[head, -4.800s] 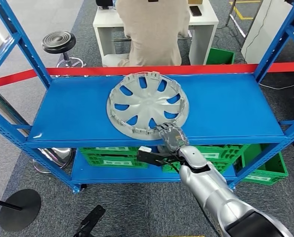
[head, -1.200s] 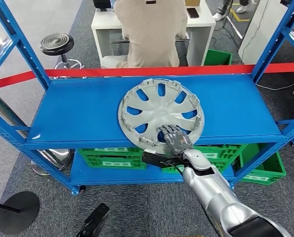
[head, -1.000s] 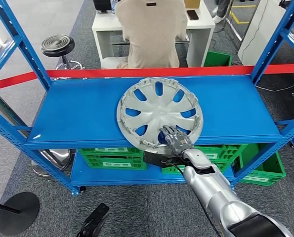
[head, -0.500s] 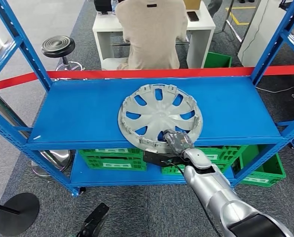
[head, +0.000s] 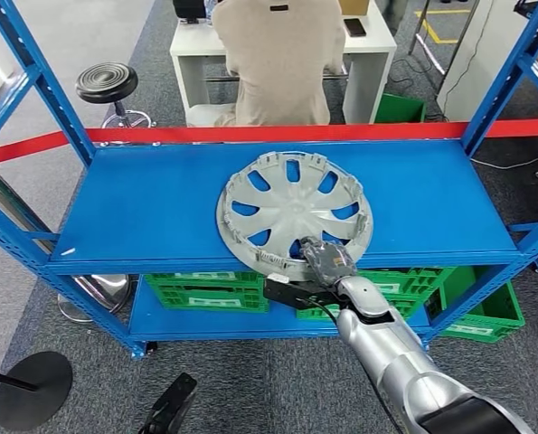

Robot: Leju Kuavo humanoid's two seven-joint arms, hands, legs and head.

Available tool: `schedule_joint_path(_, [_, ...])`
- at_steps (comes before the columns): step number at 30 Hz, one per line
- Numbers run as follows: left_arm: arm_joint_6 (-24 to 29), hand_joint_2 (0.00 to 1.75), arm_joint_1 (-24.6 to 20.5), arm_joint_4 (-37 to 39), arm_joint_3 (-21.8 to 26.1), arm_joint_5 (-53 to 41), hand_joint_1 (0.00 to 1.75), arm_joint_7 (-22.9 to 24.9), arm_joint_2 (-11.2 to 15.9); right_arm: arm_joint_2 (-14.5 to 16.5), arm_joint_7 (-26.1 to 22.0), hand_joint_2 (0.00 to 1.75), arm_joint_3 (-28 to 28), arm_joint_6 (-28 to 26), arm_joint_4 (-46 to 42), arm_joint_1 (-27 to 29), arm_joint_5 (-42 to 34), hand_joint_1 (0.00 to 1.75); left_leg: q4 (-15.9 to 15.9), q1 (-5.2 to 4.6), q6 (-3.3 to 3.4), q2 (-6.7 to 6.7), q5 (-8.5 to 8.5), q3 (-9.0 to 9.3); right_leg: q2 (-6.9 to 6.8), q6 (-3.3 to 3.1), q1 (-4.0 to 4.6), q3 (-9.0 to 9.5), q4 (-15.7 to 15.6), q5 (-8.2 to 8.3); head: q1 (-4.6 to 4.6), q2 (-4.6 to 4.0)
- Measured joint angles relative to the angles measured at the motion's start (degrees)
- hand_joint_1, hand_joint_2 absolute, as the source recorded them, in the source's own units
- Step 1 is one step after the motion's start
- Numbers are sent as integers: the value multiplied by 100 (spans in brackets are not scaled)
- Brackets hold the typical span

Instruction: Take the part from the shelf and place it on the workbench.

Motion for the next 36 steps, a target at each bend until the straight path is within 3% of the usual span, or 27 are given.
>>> schedule_joint_path(5, [58,0,80,0,98,94,0,-93,2,-21,-58,175,-141,-290,-731,333,-19,175,0,0,-1,0,6,-38,-2,2,0,-41,0,4,2,0])
schedule_joint_path(16, [88,0,172,0,292,133,0,-228,20,-179,-33,175,-321,-132,-3267,1075,74,175,1,0,-1,0,8,-134,-3,3,-1,-136,1,2,-1,0])
schedule_joint_path(31, [91,0,175,0,337,116,0,-284,20,-261,-125,175,-308,-185,-4318,1394,113,175,1,0,-1,0,8,-145,-5,3,-1,-146,1,2,0,0])
schedule_joint_path(35, [53,175,175,0,443,173,0,-501,20,-366,-153,175,-185,-205,-5416,1713,127,175,1,0,-1,0,8,-149,-5,3,-1,-151,1,2,0,0])
schedule_joint_path(36, [46,131,175,0,446,177,0,-519,20,-378,-153,175,-170,-206,-5499,1740,127,175,1,0,-1,0,8,-149,-5,3,-1,-151,1,2,0,0])
